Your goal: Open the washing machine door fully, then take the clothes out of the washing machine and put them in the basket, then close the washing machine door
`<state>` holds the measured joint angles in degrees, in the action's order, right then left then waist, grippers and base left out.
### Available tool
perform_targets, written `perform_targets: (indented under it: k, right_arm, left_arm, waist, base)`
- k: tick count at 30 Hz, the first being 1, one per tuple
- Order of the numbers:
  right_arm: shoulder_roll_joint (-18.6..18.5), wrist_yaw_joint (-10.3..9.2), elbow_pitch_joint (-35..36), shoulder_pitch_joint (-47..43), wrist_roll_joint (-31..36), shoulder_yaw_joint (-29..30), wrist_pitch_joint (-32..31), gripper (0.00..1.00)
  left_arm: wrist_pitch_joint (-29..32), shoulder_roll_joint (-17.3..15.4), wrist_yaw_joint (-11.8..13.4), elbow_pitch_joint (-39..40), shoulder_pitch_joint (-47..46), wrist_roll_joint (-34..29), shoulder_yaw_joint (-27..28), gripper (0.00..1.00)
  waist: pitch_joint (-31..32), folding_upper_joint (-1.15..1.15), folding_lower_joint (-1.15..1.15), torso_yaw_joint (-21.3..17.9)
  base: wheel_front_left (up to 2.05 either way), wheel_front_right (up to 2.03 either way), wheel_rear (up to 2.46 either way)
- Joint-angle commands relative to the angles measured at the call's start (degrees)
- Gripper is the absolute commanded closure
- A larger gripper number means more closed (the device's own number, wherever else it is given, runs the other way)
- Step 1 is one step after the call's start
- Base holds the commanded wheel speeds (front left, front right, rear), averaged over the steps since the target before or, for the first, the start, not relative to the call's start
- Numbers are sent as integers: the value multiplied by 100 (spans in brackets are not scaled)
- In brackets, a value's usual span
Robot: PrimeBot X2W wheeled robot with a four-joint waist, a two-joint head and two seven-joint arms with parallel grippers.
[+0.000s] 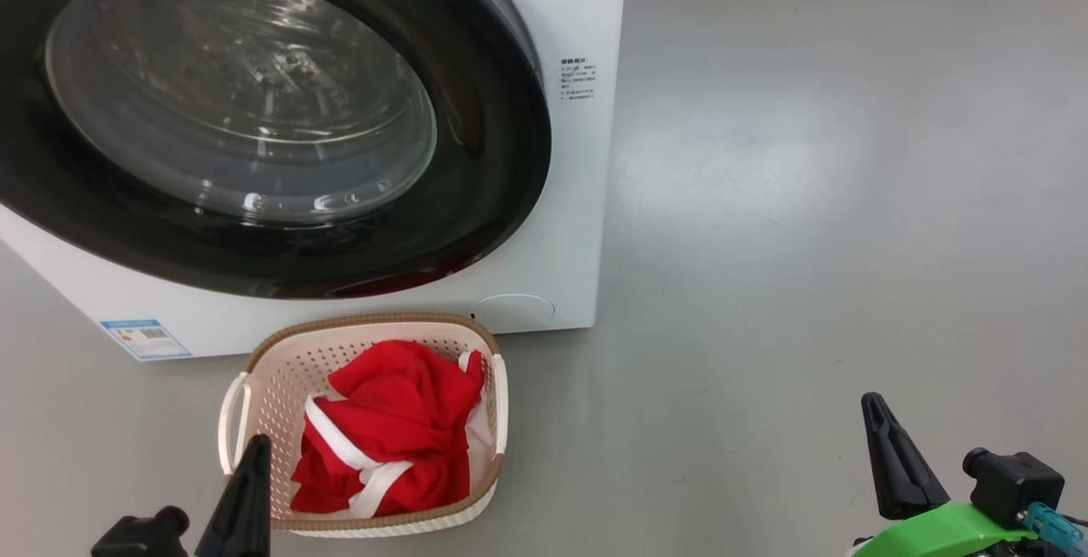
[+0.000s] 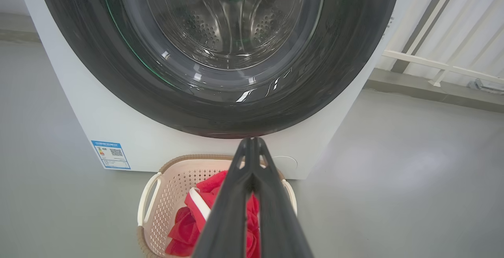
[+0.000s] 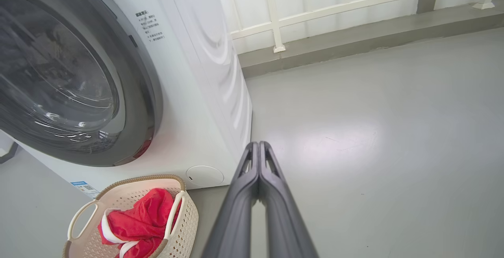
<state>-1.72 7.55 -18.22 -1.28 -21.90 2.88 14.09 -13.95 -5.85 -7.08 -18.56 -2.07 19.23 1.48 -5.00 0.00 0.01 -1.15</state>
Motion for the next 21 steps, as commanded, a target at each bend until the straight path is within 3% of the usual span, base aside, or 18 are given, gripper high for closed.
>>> perform_targets:
  k: [1, 21]
  right_arm:
    - [-66, 0, 139, 26, -149, 8, -27, 100]
    - [-106, -1, 171, 150, -1275, 23, -317, 100]
  left_arm:
    - [29, -63, -2, 133, -27, 130, 41, 100]
    - [345, -6, -6, 170, -96, 1267, 111, 100]
  waist:
    - [11, 0, 8, 2]
    - [82, 0, 0, 20]
  base:
    - [0, 0, 0]
    - [0, 0, 0]
